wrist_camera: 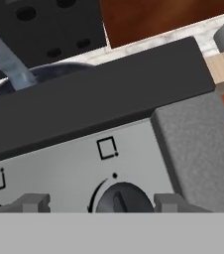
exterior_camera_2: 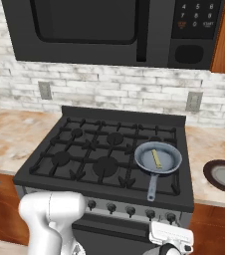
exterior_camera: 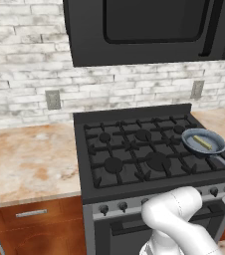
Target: Pick up the butter stick and place it in the pan. Then turn on the burner for the pan.
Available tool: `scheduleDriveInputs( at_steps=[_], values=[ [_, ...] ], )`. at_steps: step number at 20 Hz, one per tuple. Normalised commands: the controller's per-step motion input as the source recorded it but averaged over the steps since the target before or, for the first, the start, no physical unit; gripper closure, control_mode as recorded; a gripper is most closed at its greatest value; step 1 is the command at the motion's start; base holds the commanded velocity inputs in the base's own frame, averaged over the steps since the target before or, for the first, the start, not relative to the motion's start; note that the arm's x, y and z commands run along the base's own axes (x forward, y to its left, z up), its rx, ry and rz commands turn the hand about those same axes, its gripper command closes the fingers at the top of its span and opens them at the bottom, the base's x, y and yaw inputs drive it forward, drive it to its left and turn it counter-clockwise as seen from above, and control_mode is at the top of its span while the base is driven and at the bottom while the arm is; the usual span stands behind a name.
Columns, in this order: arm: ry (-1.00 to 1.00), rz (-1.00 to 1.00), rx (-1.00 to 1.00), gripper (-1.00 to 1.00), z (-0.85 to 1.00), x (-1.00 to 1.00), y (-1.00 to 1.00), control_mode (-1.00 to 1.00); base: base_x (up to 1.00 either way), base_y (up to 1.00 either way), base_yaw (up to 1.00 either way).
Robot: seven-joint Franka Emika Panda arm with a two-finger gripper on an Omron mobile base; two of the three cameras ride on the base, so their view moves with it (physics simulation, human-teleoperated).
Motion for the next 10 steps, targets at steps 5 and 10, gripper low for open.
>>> scheduleDriveInputs(
  at_steps=[5,10],
  values=[
    [0.0,0.0,0.0,-1.0,-0.24,0.0,0.0,-1.0,0.0,0.0,0.0],
    [0.0,0.0,0.0,-1.0,-0.08,0.05,0.0,-1.0,0.0,0.0,0.0]
  ],
)
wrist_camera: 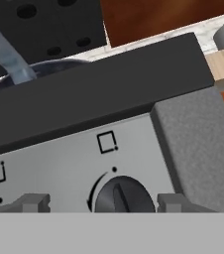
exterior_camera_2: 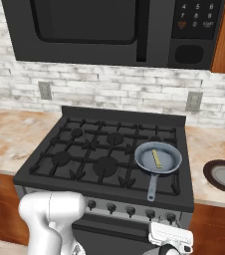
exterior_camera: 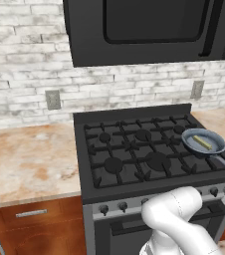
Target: Pick up the butter stick and place it in the pan. Then turn on the burner for the pan.
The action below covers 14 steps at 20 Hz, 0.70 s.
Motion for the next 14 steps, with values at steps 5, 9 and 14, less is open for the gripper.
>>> scheduleDriveInputs(
  at_steps=[5,9,14],
  values=[
    [0.0,0.0,0.0,-1.0,-0.07,0.18,0.0,-1.0,0.0,0.0,0.0],
    [0.0,0.0,0.0,-1.0,-0.12,0.23,0.0,-1.0,0.0,0.0,0.0],
    [0.0,-0.01,-0.03,-1.0,-0.08,0.21,0.09,-1.0,0.0,0.0,0.0]
  ],
)
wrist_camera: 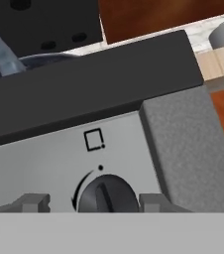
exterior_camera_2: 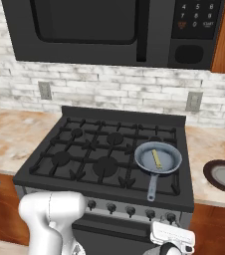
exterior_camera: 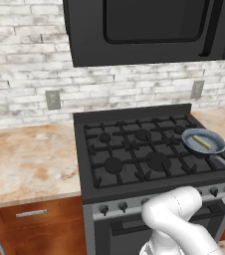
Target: Pick up the butter stick and place it in the pan. Then turn on the burner for the pan.
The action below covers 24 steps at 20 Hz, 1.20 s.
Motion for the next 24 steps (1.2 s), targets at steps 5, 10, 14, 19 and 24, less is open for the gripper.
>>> scheduleDriveInputs(
  at_steps=[5,10,14,19,24],
  values=[
    [0.0,-0.02,-0.03,-1.0,0.0,0.17,0.14,-1.0,0.0,0.0,0.0],
    [0.0,-0.01,-0.01,-1.0,0.0,0.15,0.1,-1.0,0.0,0.0,0.0],
    [0.0,0.0,0.0,-1.0,0.0,0.1,0.04,-1.0,0.0,0.0,0.0],
    [0.0,0.0,0.0,1.0,0.0,0.01,0.03,-1.0,0.0,0.0,0.0],
    [0.0,0.0,0.0,1.0,0.0,0.0,0.07,-1.0,0.0,0.0,0.0]
  ],
)
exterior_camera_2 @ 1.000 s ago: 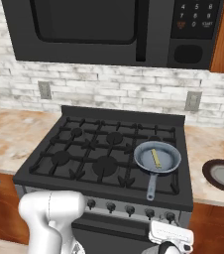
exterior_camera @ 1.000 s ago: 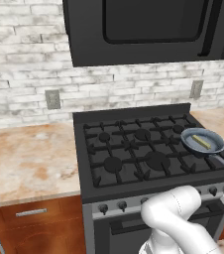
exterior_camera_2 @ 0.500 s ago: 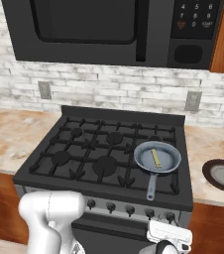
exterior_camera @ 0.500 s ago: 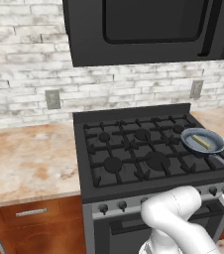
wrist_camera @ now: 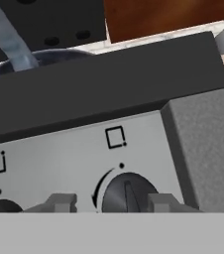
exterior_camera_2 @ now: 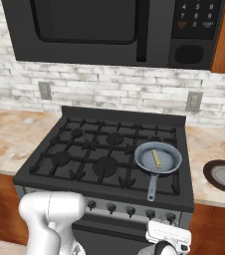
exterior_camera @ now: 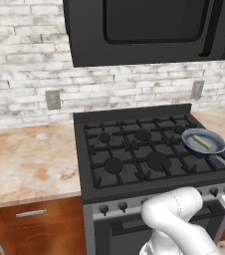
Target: Pick up the butter stick and place it in the pan. Then turn on the burner for the pan.
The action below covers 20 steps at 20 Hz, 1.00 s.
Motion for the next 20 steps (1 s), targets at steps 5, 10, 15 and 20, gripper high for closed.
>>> scheduleDriveInputs(
  at_steps=[5,10,15,20],
  values=[
    [0.0,0.0,0.0,1.0,0.0,0.0,0.0,-1.0,0.0,0.0,0.0],
    [0.0,0.0,0.0,1.0,0.0,0.09,0.0,-1.0,0.0,0.0,0.0],
    [0.02,0.0,-0.06,1.0,0.0,0.29,0.01,-1.0,0.0,0.0,0.0],
    [0.02,0.0,-0.13,1.0,0.0,0.34,0.04,-1.0,0.0,0.0,0.0]
  ],
)
